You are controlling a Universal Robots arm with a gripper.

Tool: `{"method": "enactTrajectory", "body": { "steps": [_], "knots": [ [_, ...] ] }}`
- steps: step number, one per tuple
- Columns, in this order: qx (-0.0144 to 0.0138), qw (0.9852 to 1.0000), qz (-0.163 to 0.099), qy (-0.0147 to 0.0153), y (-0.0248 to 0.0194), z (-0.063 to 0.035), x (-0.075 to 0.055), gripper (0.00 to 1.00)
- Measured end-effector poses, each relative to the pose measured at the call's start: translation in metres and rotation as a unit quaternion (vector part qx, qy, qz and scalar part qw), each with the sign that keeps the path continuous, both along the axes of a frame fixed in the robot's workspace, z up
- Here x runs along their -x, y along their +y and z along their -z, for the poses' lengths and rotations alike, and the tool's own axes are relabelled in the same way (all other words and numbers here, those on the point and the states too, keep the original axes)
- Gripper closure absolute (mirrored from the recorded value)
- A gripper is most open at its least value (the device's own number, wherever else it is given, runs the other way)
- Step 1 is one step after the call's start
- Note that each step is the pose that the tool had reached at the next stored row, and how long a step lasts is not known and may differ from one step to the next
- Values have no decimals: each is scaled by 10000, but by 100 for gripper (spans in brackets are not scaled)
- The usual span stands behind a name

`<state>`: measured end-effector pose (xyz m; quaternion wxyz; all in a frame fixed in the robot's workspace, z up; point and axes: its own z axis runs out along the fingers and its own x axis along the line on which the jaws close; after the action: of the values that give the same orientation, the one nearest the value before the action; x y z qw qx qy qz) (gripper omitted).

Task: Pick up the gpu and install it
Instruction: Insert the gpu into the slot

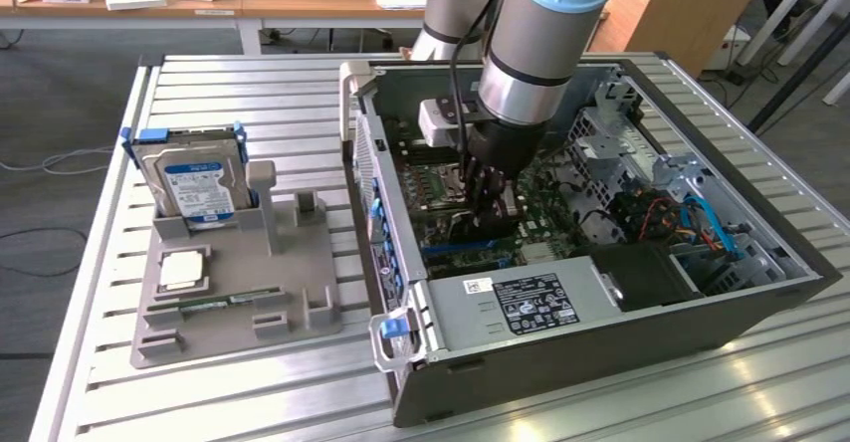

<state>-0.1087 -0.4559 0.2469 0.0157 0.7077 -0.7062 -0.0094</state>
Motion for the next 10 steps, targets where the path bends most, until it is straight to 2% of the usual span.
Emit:
{"method": "enactTrajectory", "body": {
  "steps": [10],
  "knots": [
    [-2,10000,0,0,0,0,0,73]
  ]
}}
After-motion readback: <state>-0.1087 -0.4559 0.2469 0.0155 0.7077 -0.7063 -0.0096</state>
